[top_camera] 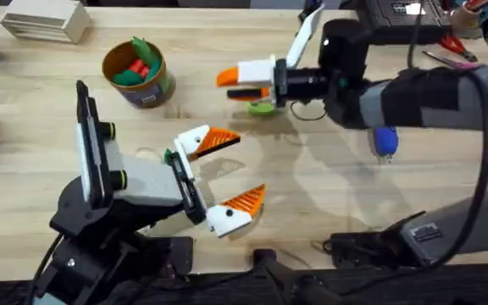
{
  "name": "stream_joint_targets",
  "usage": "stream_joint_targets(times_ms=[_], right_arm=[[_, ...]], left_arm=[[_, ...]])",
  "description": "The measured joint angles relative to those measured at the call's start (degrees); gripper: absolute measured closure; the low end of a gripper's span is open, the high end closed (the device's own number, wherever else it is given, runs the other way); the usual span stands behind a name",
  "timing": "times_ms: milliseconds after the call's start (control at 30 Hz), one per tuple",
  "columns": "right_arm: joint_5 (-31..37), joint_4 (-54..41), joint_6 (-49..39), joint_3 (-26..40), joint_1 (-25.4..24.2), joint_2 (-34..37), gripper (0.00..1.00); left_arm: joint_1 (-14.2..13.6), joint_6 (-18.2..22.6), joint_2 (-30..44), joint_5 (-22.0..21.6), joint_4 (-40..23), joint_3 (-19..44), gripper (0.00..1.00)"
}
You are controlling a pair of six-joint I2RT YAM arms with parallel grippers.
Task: Pick up the gripper from the table and insert it into the empty holder that is missing its gripper. Then pick up a screw, insert it into the mounting hole, and use the screwdriver to tighten it. Finally, clean up the table by picking up the vegetable and placing it into the bucket.
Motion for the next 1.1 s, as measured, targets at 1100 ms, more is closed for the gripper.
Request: stream_joint_targets(times_ms=[1100], right_arm=[[55.35, -72.54, -56.07, 28.67, 10.8, 0.35, 0.421]], left_arm=[[0.0, 0.0, -0.01, 0.17, 0.01, 0.0, 0.014]])
